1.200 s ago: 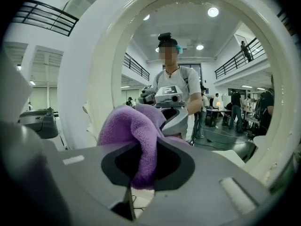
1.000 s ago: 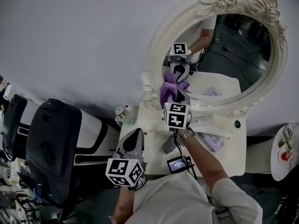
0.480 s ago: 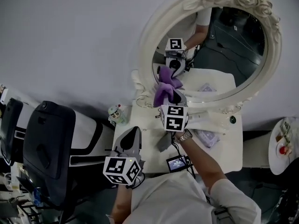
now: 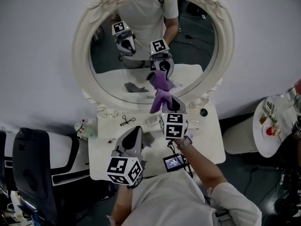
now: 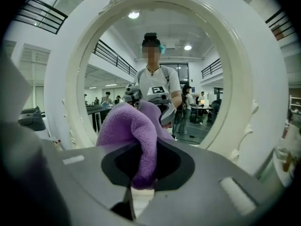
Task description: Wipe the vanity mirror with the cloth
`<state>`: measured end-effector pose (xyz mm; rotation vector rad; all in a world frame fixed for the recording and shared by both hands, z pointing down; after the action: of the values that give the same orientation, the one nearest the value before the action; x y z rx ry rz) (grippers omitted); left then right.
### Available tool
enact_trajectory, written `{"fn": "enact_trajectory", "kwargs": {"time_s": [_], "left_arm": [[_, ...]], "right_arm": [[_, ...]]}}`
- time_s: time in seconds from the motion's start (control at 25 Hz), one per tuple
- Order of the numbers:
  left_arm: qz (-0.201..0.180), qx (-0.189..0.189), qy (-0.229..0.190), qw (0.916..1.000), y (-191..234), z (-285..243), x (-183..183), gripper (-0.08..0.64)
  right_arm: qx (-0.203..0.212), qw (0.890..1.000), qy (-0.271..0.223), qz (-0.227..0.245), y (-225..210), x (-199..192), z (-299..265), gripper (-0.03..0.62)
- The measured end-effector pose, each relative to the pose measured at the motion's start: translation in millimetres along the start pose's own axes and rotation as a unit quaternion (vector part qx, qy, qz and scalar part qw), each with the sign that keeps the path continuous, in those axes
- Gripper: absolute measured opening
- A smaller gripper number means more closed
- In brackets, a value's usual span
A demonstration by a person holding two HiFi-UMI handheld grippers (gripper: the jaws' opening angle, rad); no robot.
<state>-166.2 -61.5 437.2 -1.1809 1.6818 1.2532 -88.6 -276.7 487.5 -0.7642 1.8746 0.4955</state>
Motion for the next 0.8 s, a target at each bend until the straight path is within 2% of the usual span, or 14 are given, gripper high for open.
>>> {"fn": "enact_trajectory", "kwargs": {"time_s": [0.2,0.36,0.56,0.8], "left_arm": [[-0.007,-0.030,0.011,0.9995,-38,-42,-2,0.003],[-0.008,-0.035,0.011,0.9993,-54,-60,-3,0.003],[0.001,-0.021,0.018,0.9996,-52,-60,-9,0.003],[0.011,0.005,0.026,0.9996,-25,-41,-12,0.003]], "right_arm": [[-0.034,0.999,0.013,-0.013,-65,-11,3,0.061],[-0.037,0.999,0.029,-0.013,-89,-20,-3,0.061],[-0.032,0.998,0.046,-0.013,-91,-29,-21,0.061],[-0.043,0.997,0.054,-0.018,-72,-37,-40,0.061]]}}
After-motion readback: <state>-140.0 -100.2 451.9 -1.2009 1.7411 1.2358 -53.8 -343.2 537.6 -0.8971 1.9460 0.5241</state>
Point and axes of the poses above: the fingertips, and each gripper's own axes: z backward along the fingers, y to its left, x out of its top, the point moved 9 cm from there along z, backward along the fingers, and after that the axes turned 5 degrees about y, right-handed, at the moved point
